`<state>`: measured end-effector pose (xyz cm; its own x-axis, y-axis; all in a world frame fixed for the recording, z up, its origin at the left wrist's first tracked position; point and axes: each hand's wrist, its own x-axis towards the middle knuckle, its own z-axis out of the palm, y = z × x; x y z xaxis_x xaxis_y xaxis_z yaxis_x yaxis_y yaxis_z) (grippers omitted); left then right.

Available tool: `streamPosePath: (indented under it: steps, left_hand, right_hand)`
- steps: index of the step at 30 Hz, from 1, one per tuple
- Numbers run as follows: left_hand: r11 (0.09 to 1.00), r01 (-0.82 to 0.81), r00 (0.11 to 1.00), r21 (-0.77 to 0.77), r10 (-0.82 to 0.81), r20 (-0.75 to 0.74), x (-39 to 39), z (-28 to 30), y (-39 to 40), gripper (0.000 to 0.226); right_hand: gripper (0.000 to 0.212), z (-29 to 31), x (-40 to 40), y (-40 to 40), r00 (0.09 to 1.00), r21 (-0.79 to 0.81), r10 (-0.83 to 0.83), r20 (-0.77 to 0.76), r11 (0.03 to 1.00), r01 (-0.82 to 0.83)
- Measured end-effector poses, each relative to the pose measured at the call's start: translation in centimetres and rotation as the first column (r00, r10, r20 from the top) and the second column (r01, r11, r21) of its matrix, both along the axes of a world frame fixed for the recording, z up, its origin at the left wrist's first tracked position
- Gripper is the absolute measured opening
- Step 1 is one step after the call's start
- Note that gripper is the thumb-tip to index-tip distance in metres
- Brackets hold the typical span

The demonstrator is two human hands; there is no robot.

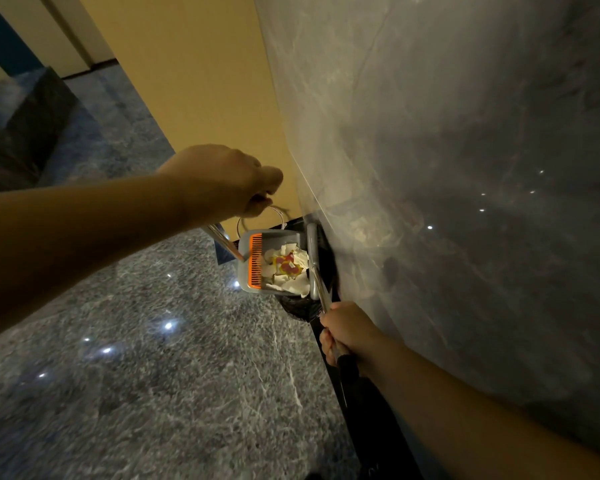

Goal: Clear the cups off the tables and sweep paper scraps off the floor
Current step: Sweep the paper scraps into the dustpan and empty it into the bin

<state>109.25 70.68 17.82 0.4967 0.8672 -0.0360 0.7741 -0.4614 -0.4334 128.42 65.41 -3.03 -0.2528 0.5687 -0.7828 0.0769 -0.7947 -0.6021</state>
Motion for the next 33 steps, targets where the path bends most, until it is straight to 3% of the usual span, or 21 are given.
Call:
streamPosePath:
  steps: [2, 4, 8, 11, 16, 18, 20, 24, 31, 33]
  left_hand:
    - [0.999, 0.044, 0.998, -0.008, -0.045, -0.049, 0.1, -0.2, 0.0, 0.026]
    - [1.000, 0.011, 1.000, -0.001, -0.011, -0.006, 0.1, 0.0, 0.2, 0.026]
    - [0.998, 0.059, 0.998, -0.011, -0.059, -0.008, 0.2, 0.1, 0.5, 0.026]
    - [0.999, 0.040, 0.999, 0.007, -0.041, 0.011, 0.3, 0.3, 0.6, 0.027]
    - [0.999, 0.035, 0.999, -0.021, -0.035, -0.017, 0.5, 0.6, 0.6, 0.027]
    - [1.000, -0.011, 0.999, -0.007, 0.012, 0.042, 0.4, 1.0, 0.5, 0.029]
    - [1.000, 0.018, 1.000, -0.021, -0.018, -0.004, 0.4, 0.8, 0.3, 0.028]
    - [1.000, 0.001, 1.000, -0.007, -0.001, 0.019, 0.4, 1.1, 0.4, 0.027]
    - [1.000, 0.015, 0.999, -0.001, -0.015, 0.051, 0.4, 1.5, 0.7, 0.026]
    - [0.999, 0.044, 0.999, -0.014, -0.045, -0.007, 0.6, 1.0, 0.8, 0.028]
  right_hand:
    - [0.025, -0.1, 0.0, -0.2, 1.000, 0.010, 0.011, -0.013, 1.000, -0.011]
    - [0.015, 0.2, 0.1, -0.4, 0.999, 0.027, 0.034, -0.023, 0.999, -0.033]
    - [0.014, 0.2, 0.0, -0.9, 0.999, 0.067, 0.043, -0.006, 0.997, -0.043]
    - [0.012, 0.1, 0.1, -1.4, 0.999, -0.005, 0.042, -0.019, 0.999, -0.042]
    - [0.020, 0.0, 0.4, -1.9, 0.997, 0.141, 0.070, 0.023, 0.987, -0.072]
    - [0.019, -0.1, 0.3, -2.1, 0.997, 0.102, 0.076, -0.003, 0.992, -0.075]
    - [0.024, -0.2, 0.3, -2.3, 0.997, 0.044, 0.075, -0.032, 0.996, -0.074]
    - [0.026, -0.1, 0.0, -2.4, 0.997, 0.102, 0.061, 0.052, 0.993, -0.066]
    - [0.026, 0.3, 0.1, -2.1, 1.000, 0.020, 0.010, 0.002, 1.000, -0.010]
    - [0.026, 0.2, 0.2, -2.2, 1.000, 0.017, 0.005, -0.011, 1.000, -0.005]
